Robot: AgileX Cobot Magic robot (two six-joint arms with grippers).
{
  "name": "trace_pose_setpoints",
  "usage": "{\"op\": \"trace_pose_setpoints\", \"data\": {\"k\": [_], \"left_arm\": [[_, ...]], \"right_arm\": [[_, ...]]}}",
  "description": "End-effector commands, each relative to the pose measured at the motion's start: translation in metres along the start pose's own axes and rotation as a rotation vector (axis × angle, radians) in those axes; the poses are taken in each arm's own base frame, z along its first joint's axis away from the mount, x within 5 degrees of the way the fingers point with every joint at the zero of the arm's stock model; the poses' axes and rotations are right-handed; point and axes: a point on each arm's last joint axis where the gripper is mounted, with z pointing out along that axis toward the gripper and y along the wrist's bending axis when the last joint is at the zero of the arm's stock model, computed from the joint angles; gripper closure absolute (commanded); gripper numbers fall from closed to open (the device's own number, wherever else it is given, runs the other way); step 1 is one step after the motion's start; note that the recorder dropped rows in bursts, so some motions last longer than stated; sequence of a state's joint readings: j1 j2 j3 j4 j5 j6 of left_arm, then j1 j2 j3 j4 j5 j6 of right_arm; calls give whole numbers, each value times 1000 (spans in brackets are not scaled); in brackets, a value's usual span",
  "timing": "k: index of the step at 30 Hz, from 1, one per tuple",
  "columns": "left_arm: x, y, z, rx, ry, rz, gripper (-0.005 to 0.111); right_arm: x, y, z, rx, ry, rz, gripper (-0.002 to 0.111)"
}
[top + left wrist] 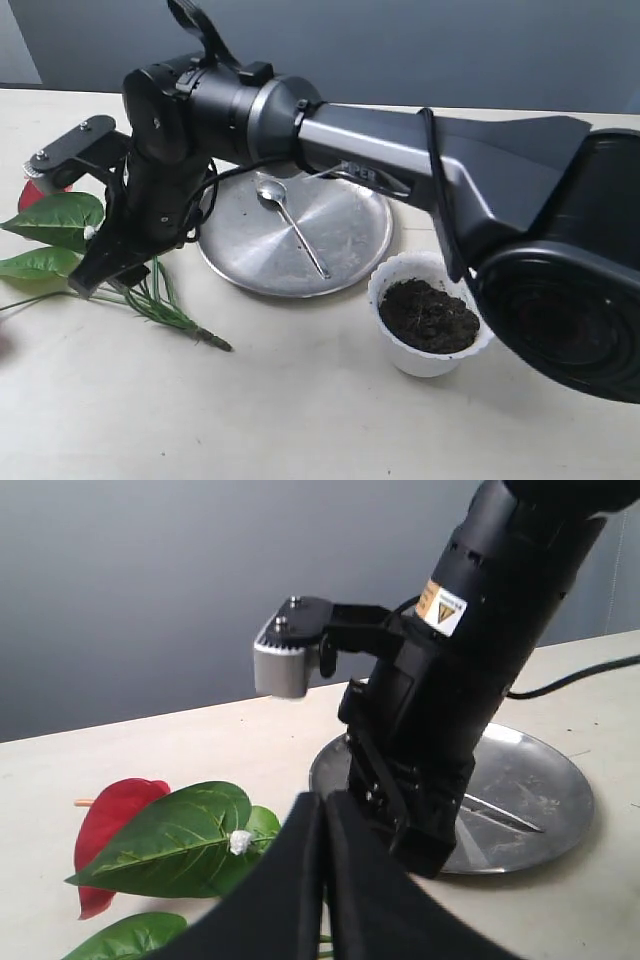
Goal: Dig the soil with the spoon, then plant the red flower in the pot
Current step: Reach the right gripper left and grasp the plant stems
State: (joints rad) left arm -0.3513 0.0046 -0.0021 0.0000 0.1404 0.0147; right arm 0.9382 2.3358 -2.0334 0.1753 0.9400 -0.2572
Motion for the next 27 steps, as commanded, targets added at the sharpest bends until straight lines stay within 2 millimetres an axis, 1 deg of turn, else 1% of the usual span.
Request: {"op": "trace_pose_setpoints", "data": {"k": [1, 7, 9, 12, 13, 14, 16, 17, 20, 22, 27], "left_arm": [[-1, 0, 0, 7, -16, -3, 106], [-1, 0, 0, 7, -16, -3, 106], [-1, 0, 0, 7, -16, -3, 106], [-1, 0, 0, 7, -16, -3, 106], [-1, 0, 0, 7, -16, -3, 106], [-1, 0, 0, 7, -16, -3, 106], [-1, 0, 0, 7, -16, -3, 106], [-1, 0, 0, 7, -16, -3, 106], [-1, 0, 0, 7, -16, -3, 106], [-1, 0, 0, 7, -16, -3, 106], [-1, 0, 0, 7, -16, -3, 106]], "right_arm": [[3, -4, 15, 10, 9, 21, 50], [3, -5, 30, 0, -19, 52, 50], [5, -5, 36, -3, -14, 57, 53], [7, -5, 41, -8, -5, 62, 71], [7, -5, 41, -9, -5, 63, 81], [7, -5, 41, -9, -5, 63, 88], [7, -5, 41, -9, -5, 63, 107], [6, -5, 40, -10, -7, 66, 108], [5, -4, 35, -11, -12, 64, 108], [2, -4, 28, -9, -27, 62, 108], [-11, -2, 3, -2, -121, 63, 108]]}}
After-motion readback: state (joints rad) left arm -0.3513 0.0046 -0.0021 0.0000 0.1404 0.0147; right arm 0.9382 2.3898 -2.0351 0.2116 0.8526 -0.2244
